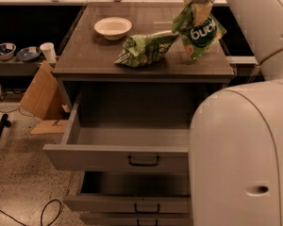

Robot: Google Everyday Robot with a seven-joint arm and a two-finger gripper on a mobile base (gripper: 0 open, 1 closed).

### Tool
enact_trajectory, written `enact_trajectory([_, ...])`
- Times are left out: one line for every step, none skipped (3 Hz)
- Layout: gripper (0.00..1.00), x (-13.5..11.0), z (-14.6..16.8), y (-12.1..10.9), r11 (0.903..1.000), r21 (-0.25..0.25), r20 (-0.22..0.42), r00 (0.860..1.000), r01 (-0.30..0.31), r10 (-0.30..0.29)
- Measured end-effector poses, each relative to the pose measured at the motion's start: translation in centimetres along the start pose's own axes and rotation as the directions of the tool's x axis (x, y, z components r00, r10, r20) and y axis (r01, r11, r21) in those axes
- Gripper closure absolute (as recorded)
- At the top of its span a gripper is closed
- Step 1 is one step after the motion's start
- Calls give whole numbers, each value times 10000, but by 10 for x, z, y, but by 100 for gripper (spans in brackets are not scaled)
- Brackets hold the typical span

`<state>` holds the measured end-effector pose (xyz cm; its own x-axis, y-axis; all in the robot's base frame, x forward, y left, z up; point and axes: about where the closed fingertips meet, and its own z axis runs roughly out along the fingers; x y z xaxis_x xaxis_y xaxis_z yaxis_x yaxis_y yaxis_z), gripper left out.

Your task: Pick green rice chip bag from top drawer and place on counter

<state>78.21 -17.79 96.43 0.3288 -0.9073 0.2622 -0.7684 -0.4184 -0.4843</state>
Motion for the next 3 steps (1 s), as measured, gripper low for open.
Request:
enact_trajectory([100, 11, -1, 2, 9995, -58, -143, 9995, -299, 298])
enact_trajectory([81, 16, 2, 5, 9989, -191, -126, 9990, -439, 437])
enact_trajectory([50, 22, 2, 11, 9984, -276, -28, 9988, -499, 498])
